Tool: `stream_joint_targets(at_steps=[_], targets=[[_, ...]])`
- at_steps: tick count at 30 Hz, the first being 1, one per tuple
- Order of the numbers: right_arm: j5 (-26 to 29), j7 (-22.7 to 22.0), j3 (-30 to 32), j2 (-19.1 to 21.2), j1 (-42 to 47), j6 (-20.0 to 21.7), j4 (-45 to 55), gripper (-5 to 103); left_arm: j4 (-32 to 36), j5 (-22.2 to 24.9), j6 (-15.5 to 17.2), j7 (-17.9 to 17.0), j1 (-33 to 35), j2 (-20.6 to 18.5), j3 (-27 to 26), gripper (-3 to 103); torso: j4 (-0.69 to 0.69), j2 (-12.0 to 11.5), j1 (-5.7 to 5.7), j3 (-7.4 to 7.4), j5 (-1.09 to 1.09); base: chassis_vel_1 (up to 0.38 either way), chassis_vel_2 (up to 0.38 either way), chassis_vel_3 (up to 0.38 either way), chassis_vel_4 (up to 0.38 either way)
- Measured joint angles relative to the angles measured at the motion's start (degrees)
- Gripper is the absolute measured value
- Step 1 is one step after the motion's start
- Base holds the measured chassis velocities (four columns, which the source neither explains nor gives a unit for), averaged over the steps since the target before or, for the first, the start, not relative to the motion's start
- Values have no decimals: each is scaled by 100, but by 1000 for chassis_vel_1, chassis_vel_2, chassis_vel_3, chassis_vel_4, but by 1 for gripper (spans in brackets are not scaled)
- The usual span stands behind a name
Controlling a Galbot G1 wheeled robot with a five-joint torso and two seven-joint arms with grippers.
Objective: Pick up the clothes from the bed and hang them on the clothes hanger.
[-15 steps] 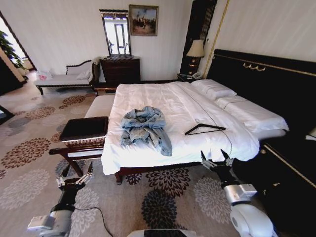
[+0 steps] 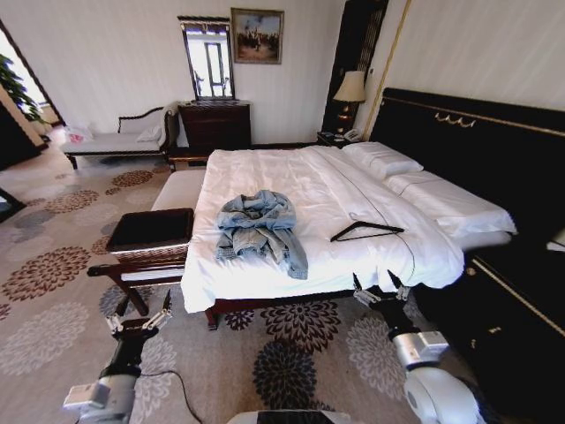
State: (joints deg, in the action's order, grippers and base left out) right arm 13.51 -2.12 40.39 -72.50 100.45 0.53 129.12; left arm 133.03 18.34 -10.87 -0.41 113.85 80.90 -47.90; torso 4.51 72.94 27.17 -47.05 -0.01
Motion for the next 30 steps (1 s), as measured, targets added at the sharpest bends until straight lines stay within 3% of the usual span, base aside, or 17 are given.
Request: stream_joint_targets(at_steps=[15,30], targets=[[-39,50,-8,-66,104,-88,-21,100,-56,144,-45,0,66,77,-28,100,1,1,-1,0,0,-2,3,5,-4],[-164,70,-40,-113,119,-136,-33,100,-128,240,-127,-3,111,83,-84,100,0,0,1,0,0,-117,116,117,-111]])
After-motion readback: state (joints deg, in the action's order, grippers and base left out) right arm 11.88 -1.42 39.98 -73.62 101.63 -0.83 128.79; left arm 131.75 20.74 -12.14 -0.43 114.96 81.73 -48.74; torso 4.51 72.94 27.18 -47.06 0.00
